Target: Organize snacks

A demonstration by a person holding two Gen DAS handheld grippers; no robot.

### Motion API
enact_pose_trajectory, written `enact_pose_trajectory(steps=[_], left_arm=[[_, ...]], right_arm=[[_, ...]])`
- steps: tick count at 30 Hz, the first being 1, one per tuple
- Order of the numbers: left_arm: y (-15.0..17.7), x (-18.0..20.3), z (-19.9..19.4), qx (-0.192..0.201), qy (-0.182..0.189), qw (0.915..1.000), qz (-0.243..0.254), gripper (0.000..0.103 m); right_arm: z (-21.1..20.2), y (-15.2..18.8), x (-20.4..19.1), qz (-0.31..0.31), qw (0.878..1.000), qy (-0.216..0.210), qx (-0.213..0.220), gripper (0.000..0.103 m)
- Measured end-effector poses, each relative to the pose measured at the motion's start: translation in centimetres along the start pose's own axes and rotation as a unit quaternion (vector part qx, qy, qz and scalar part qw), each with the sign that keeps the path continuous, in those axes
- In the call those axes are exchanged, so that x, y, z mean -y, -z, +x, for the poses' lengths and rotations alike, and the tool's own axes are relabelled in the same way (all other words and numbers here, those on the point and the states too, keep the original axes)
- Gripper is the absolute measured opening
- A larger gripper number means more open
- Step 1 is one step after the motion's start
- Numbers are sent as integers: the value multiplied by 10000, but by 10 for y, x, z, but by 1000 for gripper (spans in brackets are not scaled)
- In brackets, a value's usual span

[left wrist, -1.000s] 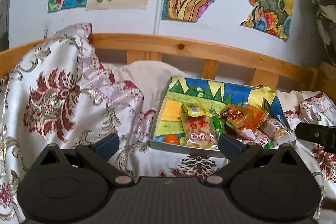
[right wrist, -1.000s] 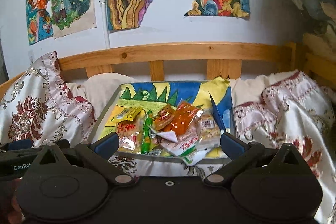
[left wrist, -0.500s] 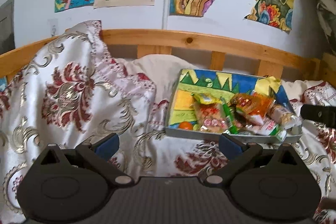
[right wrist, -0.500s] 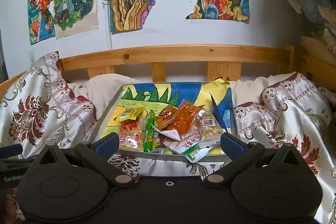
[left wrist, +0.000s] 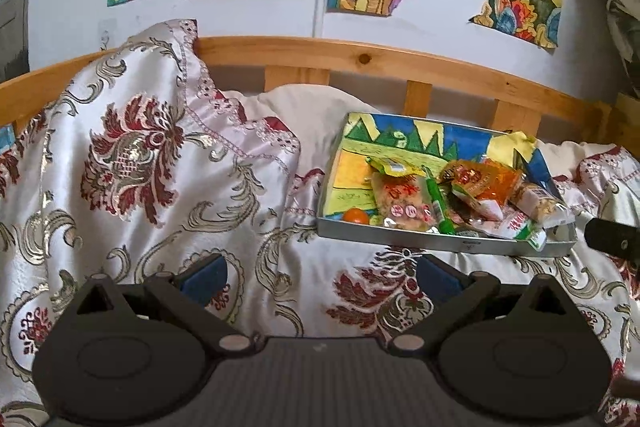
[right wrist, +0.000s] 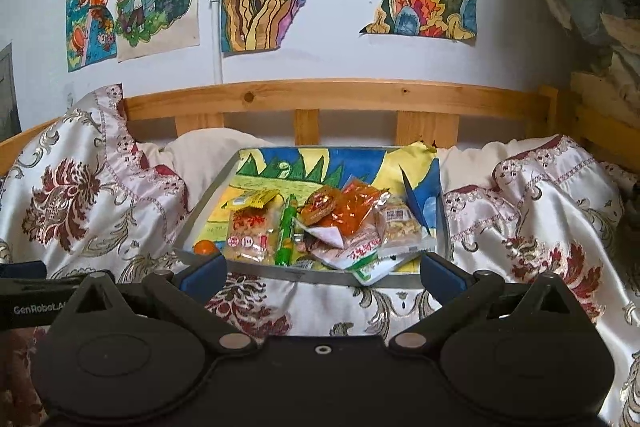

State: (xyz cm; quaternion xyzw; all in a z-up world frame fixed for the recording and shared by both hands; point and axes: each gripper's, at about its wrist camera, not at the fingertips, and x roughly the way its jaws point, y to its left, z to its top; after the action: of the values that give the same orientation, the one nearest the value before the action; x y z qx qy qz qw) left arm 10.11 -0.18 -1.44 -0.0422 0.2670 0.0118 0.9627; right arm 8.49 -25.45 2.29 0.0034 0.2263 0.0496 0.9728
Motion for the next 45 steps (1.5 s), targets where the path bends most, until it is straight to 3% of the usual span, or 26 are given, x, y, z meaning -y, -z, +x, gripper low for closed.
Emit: enact_pose_trajectory(steps=[16,33,45], left_arm=[[14,8,15,-312,287,9991,62,103],[18,17,2,60,403,9987,312,102],[25,20,-2,-69,396,9983,417,102]], right_arm=[[2,21,5,128,9996,164,-202,102],[-3,35,8,245,9990,245,-293,102],[-1,37,12,322,9984,314,-336,102]])
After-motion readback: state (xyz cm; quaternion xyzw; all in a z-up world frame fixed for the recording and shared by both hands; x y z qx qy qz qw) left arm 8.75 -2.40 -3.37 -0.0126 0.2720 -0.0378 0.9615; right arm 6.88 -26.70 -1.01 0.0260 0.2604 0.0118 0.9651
